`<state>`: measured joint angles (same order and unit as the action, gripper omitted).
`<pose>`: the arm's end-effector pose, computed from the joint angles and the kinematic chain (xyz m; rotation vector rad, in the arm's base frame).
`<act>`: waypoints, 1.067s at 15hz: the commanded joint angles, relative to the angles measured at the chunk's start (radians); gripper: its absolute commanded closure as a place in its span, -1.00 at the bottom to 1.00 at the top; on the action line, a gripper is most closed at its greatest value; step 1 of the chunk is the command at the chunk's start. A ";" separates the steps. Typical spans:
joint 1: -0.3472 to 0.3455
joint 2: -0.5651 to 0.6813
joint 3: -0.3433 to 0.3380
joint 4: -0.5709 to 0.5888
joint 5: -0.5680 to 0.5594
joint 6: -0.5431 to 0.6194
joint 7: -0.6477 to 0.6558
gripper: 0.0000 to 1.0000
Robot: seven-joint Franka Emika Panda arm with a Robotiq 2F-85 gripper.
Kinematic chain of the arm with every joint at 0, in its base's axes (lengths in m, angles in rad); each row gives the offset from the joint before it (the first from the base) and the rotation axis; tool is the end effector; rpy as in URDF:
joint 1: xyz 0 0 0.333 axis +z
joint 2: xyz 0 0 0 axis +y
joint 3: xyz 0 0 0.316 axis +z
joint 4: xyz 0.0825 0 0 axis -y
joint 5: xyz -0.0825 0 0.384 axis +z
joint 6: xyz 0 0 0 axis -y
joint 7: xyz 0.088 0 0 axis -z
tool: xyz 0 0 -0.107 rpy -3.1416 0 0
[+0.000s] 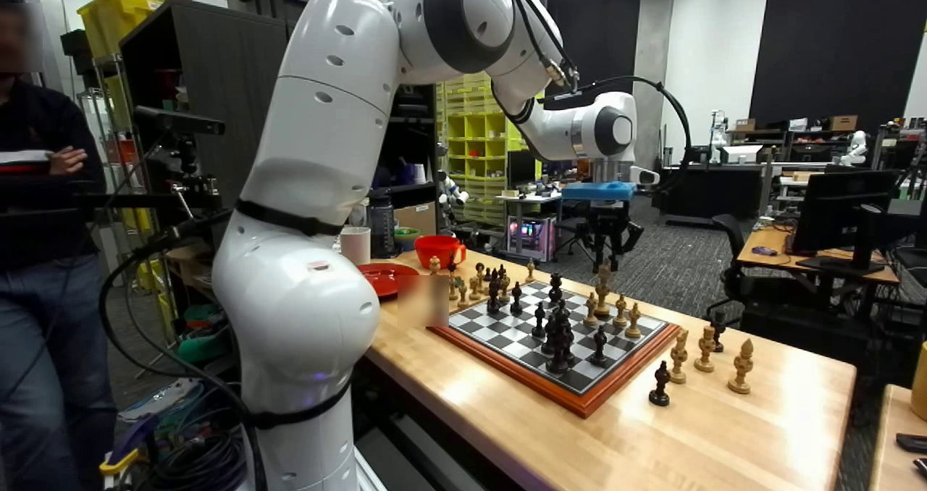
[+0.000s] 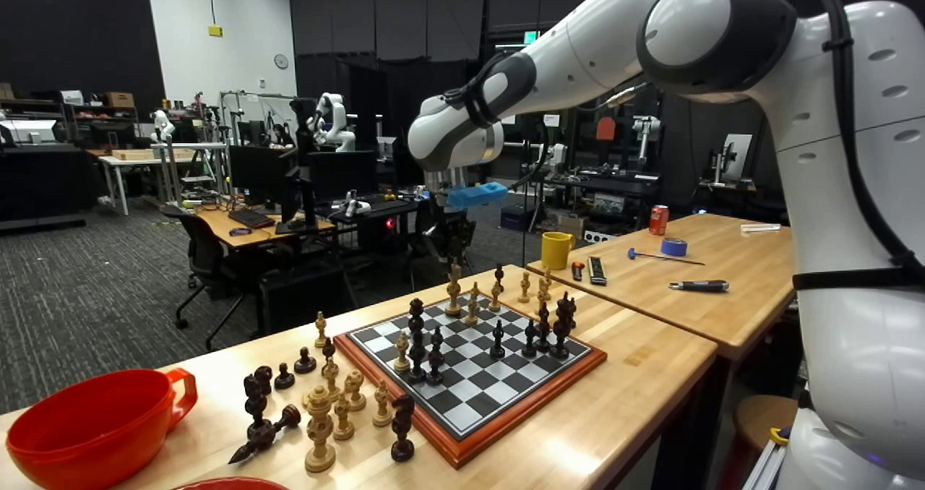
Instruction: Move a chess piece forward on the chess board
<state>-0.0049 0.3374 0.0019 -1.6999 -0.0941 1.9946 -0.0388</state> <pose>0.6460 -0.0078 0.3944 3.0552 0.1166 -0.0679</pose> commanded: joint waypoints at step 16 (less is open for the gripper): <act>0.012 0.089 -0.005 0.141 -0.034 -0.037 -0.029 0.85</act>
<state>0.0002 0.4027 0.0027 -1.6095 -0.1105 1.9922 -0.0541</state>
